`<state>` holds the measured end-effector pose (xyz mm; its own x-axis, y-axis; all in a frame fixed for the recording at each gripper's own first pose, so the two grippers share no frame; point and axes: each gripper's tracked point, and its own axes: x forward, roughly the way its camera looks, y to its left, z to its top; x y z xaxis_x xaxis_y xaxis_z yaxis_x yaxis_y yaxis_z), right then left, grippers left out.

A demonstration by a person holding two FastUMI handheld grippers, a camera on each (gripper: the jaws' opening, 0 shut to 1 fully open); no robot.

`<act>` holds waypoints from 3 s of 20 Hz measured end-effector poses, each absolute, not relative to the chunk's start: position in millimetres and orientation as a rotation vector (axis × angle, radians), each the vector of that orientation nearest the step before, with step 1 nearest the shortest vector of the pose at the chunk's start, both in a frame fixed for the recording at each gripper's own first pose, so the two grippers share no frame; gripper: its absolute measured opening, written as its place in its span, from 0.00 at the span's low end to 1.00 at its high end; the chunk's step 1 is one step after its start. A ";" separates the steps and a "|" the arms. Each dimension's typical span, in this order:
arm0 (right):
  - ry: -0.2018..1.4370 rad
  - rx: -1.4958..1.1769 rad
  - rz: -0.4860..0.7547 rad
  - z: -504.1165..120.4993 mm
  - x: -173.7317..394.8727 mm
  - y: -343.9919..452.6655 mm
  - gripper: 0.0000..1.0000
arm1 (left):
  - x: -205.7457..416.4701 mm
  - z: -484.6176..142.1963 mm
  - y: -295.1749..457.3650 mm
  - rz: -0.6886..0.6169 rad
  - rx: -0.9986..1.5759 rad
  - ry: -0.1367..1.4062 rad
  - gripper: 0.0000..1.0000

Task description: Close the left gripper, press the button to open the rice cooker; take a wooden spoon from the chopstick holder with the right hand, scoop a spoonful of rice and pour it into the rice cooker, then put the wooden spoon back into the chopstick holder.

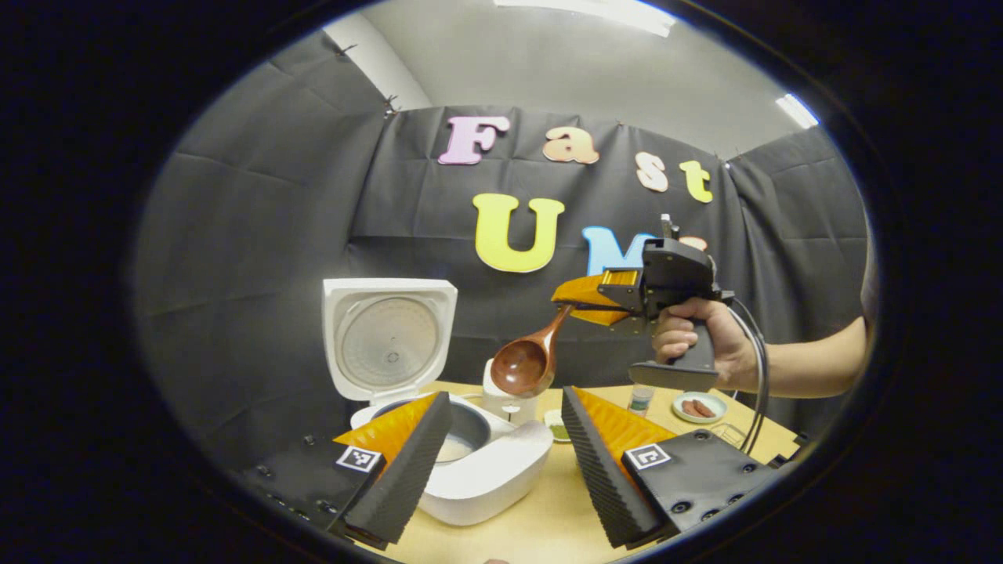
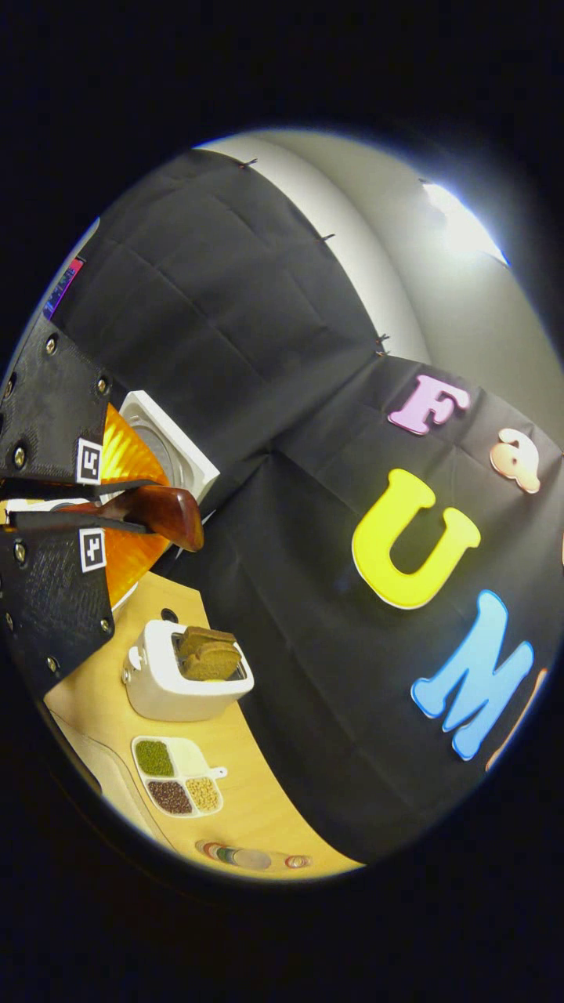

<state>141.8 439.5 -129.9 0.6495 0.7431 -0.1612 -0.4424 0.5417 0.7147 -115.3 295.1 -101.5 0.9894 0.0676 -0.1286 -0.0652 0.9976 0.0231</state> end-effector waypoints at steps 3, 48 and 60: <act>0.461 0.744 0.685 -113.6 136.3 388.4 0.06 | -109.6 -99.2 282.9 0.053 0.032 0.121 0.97; 0.481 0.325 -0.073 -299.3 83.0 -39.4 0.06 | -114.6 -78.1 138.4 0.010 0.048 0.201 0.96; 0.417 0.049 -0.145 -258.3 44.0 -86.5 0.98 | -77.1 -73.6 147.8 0.000 0.017 0.169 0.97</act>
<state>44.0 -86.5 -258.3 0.9040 -0.1305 -0.4072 0.1506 0.9884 0.0175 -77.1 147.8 -73.6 0.9858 0.0012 -0.1678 0.0017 0.9999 0.0171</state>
